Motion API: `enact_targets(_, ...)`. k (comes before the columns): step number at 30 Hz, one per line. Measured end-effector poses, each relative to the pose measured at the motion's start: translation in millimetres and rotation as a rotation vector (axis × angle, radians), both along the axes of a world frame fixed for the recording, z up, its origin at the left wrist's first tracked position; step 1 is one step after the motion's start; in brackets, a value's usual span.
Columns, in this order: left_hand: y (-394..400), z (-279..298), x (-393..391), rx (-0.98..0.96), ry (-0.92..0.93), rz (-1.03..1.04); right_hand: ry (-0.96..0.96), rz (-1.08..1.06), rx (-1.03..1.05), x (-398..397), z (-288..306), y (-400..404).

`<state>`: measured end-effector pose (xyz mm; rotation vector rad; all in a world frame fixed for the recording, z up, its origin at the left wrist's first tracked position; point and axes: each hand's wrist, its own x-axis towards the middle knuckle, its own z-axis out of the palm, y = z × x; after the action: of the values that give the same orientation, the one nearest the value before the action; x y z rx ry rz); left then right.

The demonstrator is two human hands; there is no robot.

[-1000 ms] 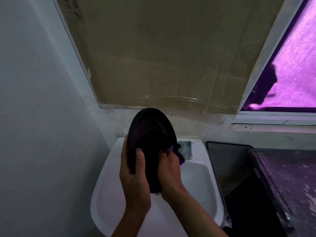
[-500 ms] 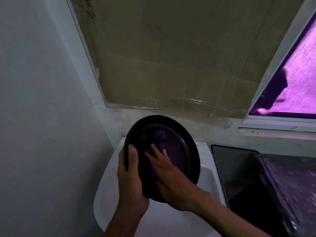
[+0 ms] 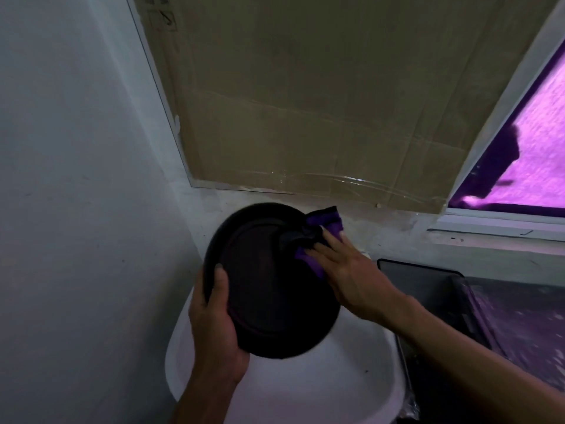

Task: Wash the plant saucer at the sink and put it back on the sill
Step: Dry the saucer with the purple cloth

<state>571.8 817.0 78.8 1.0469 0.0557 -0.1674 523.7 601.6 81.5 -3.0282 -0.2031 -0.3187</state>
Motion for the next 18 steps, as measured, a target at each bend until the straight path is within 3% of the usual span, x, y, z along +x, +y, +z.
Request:
enact_targets(2,3,6,7,0.02,-0.046,0.061,0.041,-0.007,0.131,-15,-9,-3)
enact_targets(4,2,7,10,0.012,-0.034,0.101,0.036,-0.008,0.396,-29,-13,14)
enact_targets(9,-5,6,13,0.018,0.034,0.242,-0.093,-0.197,0.886,-44,-27,86)
enact_targets(11,-8,6,14,0.044,0.039,0.276,-0.14,-0.224,0.885,-47,-32,109)
enact_targets(14,-13,5,15,0.09,0.067,0.276,-0.217,-0.17,0.565,-49,-37,127)
enact_targets(18,-15,10,16,0.063,0.063,0.24,-0.009,-0.134,0.762,-45,-21,115)
